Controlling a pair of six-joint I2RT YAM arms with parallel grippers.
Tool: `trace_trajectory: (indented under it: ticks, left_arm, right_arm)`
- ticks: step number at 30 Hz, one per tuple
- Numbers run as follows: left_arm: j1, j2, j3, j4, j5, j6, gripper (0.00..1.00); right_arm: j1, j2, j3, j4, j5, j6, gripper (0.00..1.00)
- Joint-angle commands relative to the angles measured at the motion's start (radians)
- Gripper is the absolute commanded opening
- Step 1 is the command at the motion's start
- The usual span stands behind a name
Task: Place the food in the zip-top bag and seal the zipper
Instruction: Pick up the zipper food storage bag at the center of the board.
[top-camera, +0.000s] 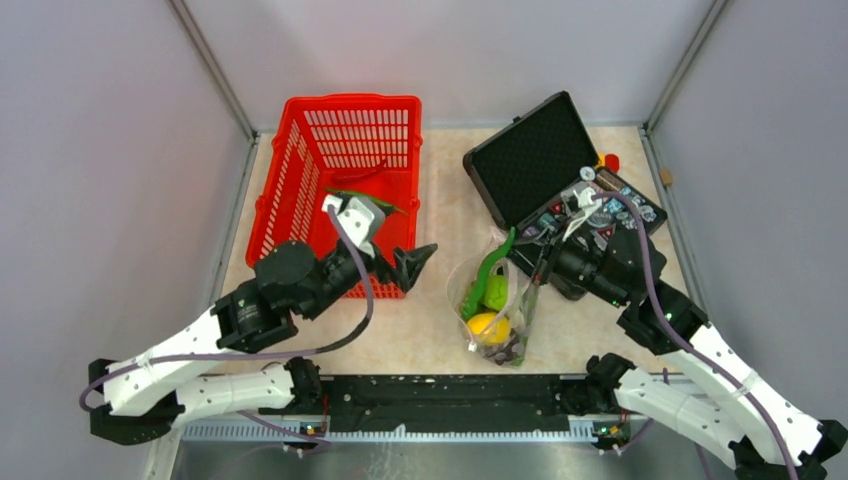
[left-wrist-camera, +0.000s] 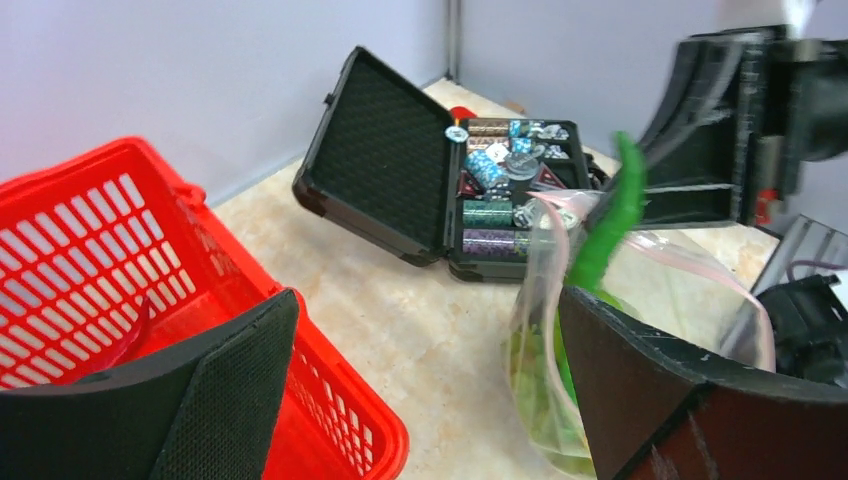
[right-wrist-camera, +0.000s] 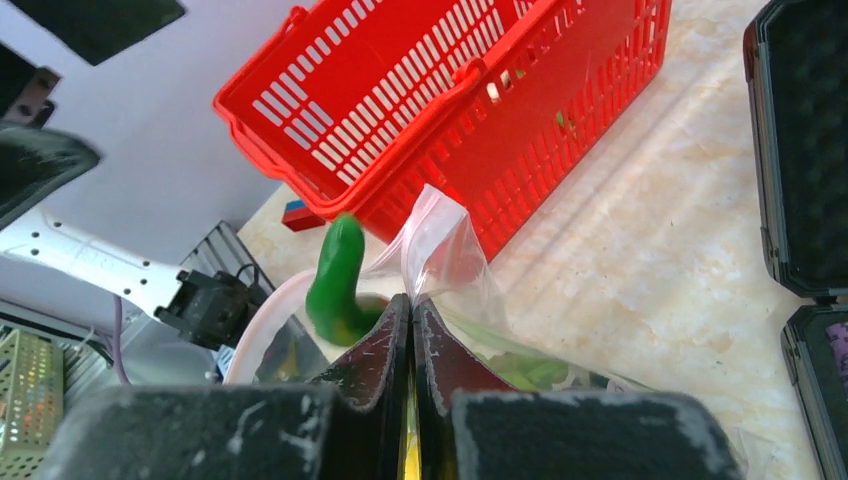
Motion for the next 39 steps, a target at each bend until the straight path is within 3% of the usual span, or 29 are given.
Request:
trace_trajectory:
  ticks: [1,4,9,16,20,25,32,39]
  left_arm:
    - [0.106,0.084,0.044,-0.085,0.106,-0.157,0.98]
    - [0.152,0.129,0.039,-0.083,0.303,-0.191,0.98]
    - [0.154,0.215,0.089,-0.131,0.482,-0.184,0.97]
    - [0.161,0.218,0.103,-0.151,0.54,-0.192,0.96]
    - [0.167,0.279,0.155,-0.246,0.479,-0.202,0.83]
    - [0.166,0.353,0.175,-0.247,0.502,-0.212,0.79]
    - [0.167,0.389,0.196,-0.289,0.426,-0.218,0.44]
    - [0.167,0.409,0.203,-0.266,0.504,-0.207,0.01]
  right_arm:
    - [-0.006,-0.029,0.014,0.187,-0.012,0.027,0.0]
    - [-0.006,-0.033,0.019,0.185,0.011,0.032,0.0]
    - [-0.006,-0.028,0.035,0.164,0.029,0.039,0.0]
    - [-0.006,-0.023,0.036,0.134,0.089,0.049,0.0]
    - [-0.006,-0.022,0.036,0.15,0.057,0.049,0.0]
    - [-0.007,-0.024,0.037,0.177,0.01,0.047,0.0]
    - [-0.006,-0.037,0.045,0.156,0.043,0.039,0.0]
    - [-0.006,-0.042,0.034,0.152,0.012,0.033,0.0]
